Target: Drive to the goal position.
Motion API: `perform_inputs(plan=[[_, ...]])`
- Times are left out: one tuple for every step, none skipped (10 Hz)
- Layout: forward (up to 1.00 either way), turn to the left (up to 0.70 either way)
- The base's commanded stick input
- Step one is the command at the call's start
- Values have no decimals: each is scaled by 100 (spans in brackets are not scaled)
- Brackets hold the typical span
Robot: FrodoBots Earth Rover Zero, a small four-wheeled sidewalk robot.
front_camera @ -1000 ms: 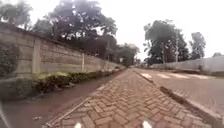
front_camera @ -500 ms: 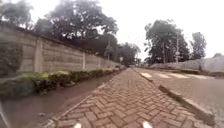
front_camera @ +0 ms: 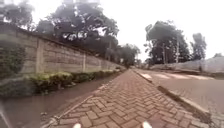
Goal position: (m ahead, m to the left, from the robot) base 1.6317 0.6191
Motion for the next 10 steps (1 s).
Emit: perform_inputs(plan=[[70, 1], [70, 4], [70, 6], [70, -2], [70, -10], [70, -18], [70, -26], [70, -34], [70, -32], [70, -28]])
